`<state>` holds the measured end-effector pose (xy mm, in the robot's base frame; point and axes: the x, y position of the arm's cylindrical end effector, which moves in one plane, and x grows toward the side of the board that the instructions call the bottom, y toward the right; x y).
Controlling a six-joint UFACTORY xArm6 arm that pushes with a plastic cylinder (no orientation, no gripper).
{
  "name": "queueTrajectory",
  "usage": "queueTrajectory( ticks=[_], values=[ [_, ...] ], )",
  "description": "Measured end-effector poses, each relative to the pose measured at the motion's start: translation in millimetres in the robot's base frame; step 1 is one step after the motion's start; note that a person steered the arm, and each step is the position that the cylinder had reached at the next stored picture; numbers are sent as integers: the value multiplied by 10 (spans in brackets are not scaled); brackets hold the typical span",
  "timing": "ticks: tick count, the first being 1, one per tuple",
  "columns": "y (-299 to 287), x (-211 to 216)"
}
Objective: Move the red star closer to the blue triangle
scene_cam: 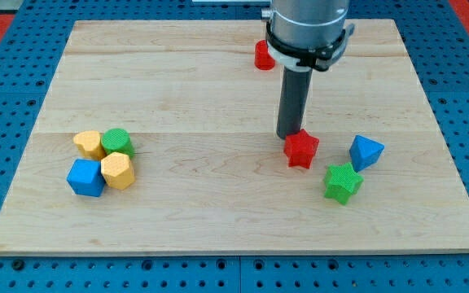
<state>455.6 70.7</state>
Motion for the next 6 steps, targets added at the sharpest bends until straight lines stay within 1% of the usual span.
queueTrajectory(
  ticks=[1, 2, 3, 5, 6],
  values=[
    [-23, 74],
    [-194, -182],
    [-240, -252],
    [-191, 147],
    [-206, 224]
  ],
)
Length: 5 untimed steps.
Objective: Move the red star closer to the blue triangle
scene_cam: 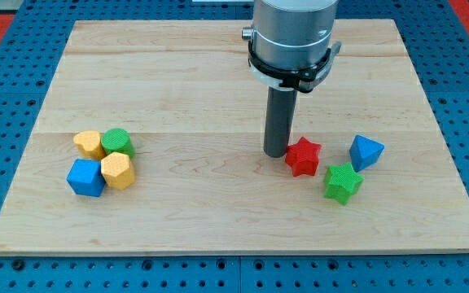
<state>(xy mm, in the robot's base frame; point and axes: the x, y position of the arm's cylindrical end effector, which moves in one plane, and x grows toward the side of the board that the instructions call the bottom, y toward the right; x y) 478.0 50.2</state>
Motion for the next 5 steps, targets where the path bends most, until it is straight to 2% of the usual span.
queueTrajectory(
  ticks=[1, 2, 3, 5],
  values=[
    [110, 180],
    [574, 192],
    [523, 209],
    [-1156, 77]
  ],
)
